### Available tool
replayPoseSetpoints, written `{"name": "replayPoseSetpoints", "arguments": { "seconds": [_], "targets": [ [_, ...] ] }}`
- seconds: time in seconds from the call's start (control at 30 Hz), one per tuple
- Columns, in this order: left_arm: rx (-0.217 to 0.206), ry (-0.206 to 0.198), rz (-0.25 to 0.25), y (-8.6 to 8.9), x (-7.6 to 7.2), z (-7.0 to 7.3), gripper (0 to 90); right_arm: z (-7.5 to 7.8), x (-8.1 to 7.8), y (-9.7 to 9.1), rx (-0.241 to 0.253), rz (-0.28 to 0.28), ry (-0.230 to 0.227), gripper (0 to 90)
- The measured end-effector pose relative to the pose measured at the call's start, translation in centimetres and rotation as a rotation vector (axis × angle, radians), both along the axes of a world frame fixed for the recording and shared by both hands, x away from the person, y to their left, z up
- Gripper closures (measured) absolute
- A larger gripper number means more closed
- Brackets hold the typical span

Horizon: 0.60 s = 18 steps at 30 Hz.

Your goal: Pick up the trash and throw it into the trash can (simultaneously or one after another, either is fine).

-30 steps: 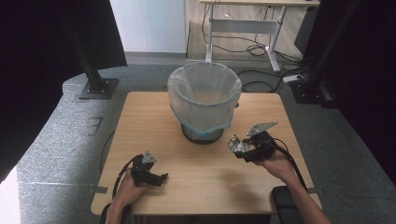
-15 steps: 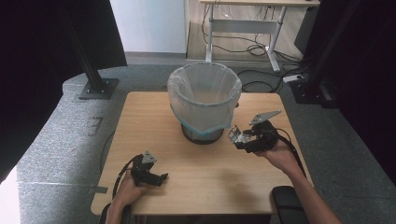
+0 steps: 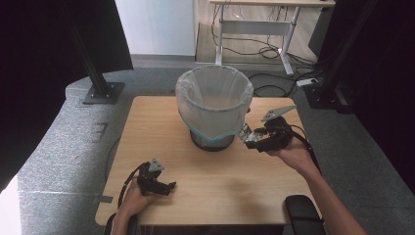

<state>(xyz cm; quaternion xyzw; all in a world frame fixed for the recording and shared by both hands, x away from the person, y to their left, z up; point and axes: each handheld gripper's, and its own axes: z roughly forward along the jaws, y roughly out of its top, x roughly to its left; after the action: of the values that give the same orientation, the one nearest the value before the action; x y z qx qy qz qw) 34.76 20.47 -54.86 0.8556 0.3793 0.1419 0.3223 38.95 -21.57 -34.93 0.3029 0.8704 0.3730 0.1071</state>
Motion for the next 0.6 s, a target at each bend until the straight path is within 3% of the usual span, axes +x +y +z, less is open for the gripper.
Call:
{"name": "replayPoseSetpoints", "arguments": {
  "seconds": [0.6],
  "targets": [
    [0.0,0.002,-0.001,0.0,0.0,0.0,0.0,3.8,1.0,0.2,0.007,0.001,-0.01,33.5]
  ]
}}
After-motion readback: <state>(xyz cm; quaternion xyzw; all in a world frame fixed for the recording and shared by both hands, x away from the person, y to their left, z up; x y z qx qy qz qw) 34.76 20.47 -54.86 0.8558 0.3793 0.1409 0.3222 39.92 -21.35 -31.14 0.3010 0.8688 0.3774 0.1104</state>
